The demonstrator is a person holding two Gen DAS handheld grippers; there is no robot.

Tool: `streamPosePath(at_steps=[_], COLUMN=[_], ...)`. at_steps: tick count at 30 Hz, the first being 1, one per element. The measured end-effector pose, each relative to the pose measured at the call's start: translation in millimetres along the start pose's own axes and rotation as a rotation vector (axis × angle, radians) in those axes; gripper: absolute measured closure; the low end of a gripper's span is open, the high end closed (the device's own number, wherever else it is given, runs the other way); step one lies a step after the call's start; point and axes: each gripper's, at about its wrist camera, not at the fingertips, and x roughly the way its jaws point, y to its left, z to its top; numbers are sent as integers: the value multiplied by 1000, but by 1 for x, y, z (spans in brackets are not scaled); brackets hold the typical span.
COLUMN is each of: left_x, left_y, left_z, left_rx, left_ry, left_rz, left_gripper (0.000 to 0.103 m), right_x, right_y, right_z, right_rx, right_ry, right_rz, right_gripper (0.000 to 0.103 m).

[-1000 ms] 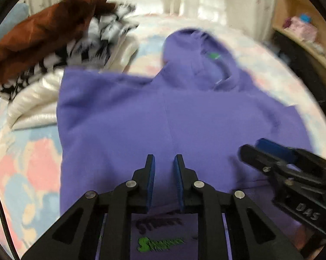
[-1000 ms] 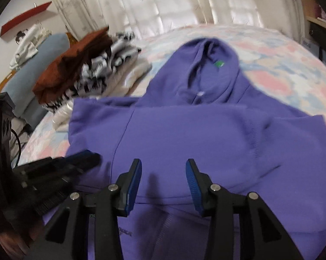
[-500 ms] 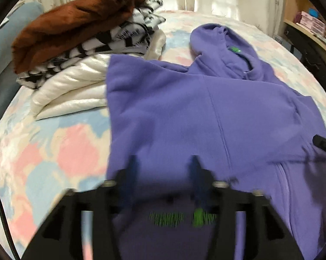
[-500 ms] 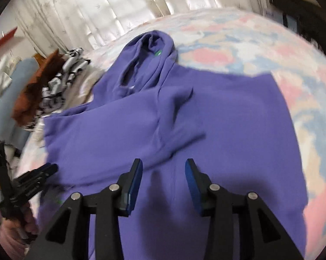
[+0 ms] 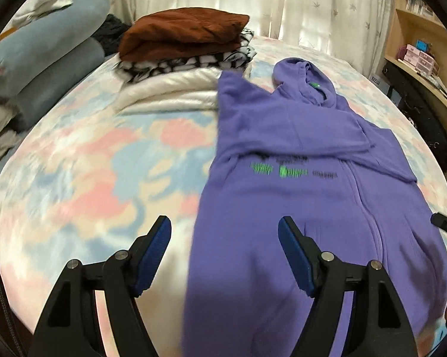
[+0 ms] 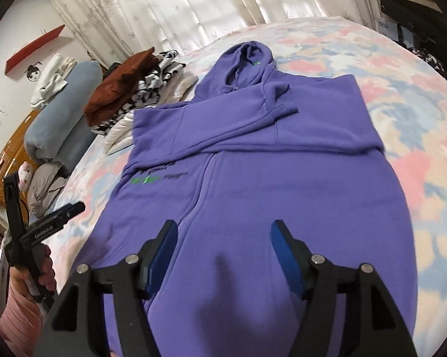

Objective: Fold large clothes
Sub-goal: 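Grasp the folded side again with the left gripper and smooth it flat, then move both grippers to the ribbed hem of the purple hoodie, then close both grippers on the hoodie hem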

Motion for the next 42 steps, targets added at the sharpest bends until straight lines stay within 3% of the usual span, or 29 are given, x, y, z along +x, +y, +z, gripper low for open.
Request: streamPosePath(at_steps=[6, 14, 22, 26, 28, 34, 42], left_x=[-16, -15, -19, -10, -3, 19, 23], left_y=[27, 40, 47, 56, 57, 52, 50], left_z=[-48, -80, -91, -90, -87, -77, -78], left_rx=[-50, -104, -111, -138, -141, -85, 9], left_ry=[83, 128, 111, 128, 139, 166, 159], left_rz=[-9, -111, -268, -349, -381, -456, -571], left_gripper=[30, 30, 30, 29, 29, 29, 29], right_x=[-41, -78, -107, -123, -123, -101, -69], right_y=[-10, -33, -75, -104, -118, -138, -136], right_z=[-31, -69, -102, -117, -120, -125, -110], right_rx=[51, 104, 140, 189, 223, 283, 228], right_ry=[-33, -50, -51, -53, -42, -19, -14], right_rz=[-8, -75, -155, -153, -120, 101, 260], right_gripper=[38, 38, 38, 38, 38, 37, 38])
